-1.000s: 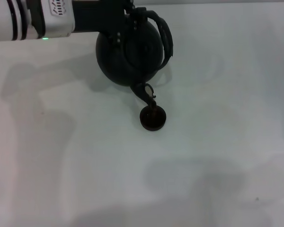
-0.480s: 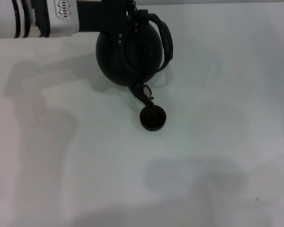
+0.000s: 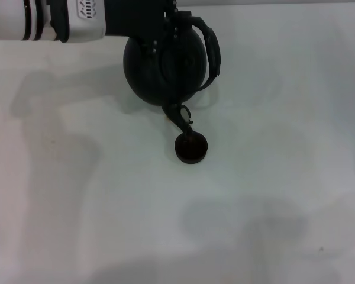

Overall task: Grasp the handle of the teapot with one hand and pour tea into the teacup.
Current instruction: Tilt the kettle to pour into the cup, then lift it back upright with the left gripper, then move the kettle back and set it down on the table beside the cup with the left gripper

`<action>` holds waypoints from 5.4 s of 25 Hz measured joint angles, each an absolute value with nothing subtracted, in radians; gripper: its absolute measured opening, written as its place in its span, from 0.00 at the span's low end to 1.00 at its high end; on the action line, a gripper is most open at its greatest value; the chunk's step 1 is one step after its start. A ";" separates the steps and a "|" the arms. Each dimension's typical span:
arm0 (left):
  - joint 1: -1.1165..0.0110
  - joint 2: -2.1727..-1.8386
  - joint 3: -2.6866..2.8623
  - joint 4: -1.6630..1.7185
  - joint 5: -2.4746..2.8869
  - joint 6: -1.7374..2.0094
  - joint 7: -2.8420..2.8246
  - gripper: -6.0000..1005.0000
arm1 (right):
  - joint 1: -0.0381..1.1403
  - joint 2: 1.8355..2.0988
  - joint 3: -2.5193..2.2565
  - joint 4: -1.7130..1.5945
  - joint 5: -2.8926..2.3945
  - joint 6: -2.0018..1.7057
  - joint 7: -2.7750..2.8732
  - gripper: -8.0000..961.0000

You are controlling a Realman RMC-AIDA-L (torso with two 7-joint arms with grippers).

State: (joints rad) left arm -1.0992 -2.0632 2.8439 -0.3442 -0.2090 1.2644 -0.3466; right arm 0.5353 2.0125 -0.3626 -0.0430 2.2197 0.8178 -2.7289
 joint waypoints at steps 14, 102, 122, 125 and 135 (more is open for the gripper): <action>-1.115 -2.065 2.844 -0.345 -0.185 1.250 -0.346 0.11 | 0.537 2.013 -0.362 -0.043 2.220 0.817 -2.729 0.87; -0.197 -2.089 2.837 0.490 -1.391 1.427 -0.058 0.11 | 0.592 2.010 -0.374 -0.081 2.210 0.738 -2.734 0.87; -0.178 -2.086 2.843 0.488 -1.382 1.267 0.027 0.11 | 0.587 2.009 -0.385 -0.081 2.209 0.735 -2.738 0.87; -0.185 -2.086 2.842 0.488 -1.382 1.261 0.035 0.11 | 0.586 2.009 -0.385 -0.082 2.209 0.735 -2.738 0.87; -0.195 -2.086 2.842 0.486 -1.358 1.255 0.044 0.12 | 0.586 2.008 -0.383 -0.090 2.209 0.735 -2.734 0.87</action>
State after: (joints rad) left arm -0.1950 -2.0862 2.8423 0.4864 -1.3583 1.2546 0.0443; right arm 0.5859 2.0079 -0.3828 -0.0903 2.2089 0.7348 -2.7341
